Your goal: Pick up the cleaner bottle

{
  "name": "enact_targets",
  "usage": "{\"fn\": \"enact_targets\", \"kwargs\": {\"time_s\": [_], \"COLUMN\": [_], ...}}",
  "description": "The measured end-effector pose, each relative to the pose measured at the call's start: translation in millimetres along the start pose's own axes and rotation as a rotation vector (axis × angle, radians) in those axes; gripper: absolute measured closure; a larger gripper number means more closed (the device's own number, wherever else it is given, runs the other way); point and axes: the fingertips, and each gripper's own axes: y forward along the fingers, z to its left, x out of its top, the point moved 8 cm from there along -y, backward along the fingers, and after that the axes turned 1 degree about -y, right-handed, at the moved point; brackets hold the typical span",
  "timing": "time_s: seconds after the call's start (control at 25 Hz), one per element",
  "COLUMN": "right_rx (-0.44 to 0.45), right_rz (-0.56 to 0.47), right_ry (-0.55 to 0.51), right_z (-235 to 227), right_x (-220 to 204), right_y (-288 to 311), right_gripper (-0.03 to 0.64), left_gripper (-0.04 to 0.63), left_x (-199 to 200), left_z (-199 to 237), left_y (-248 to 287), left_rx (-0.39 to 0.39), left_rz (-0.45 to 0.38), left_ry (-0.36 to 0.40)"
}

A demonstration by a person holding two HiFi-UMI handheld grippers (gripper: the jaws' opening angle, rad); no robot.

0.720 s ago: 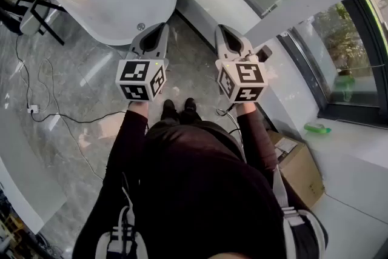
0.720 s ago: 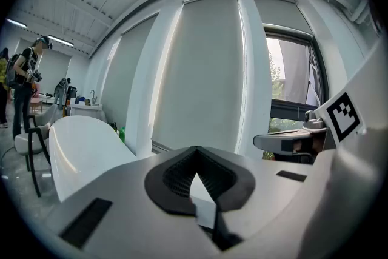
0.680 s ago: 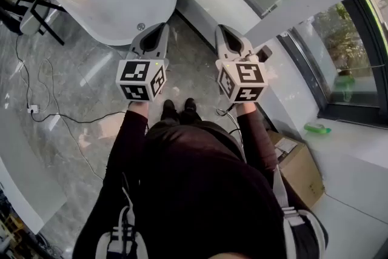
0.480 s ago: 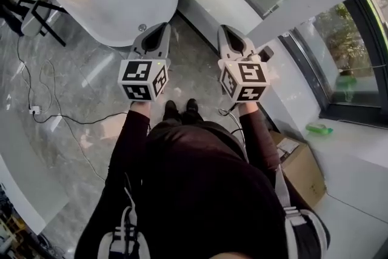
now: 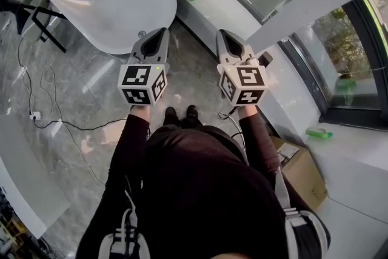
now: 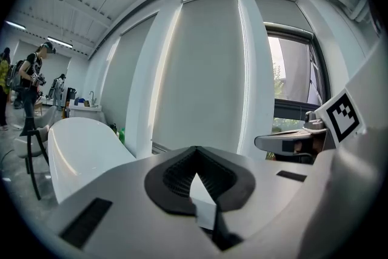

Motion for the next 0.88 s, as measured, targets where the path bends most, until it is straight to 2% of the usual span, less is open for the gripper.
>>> {"fn": "enact_targets", "kwargs": {"time_s": [0.88], "right_rx": [0.004], "right_rz": [-0.006], "right_ry": [-0.026], "right_z": [-35], "right_x": [2], "right_y": [6], "right_gripper": [0.615], "left_gripper": [0.588], "left_x": [4], "left_z": [-18], "left_y": [34], "left_rx": [0.023], "left_rz": [-0.005], "left_ry": [0.03]}}
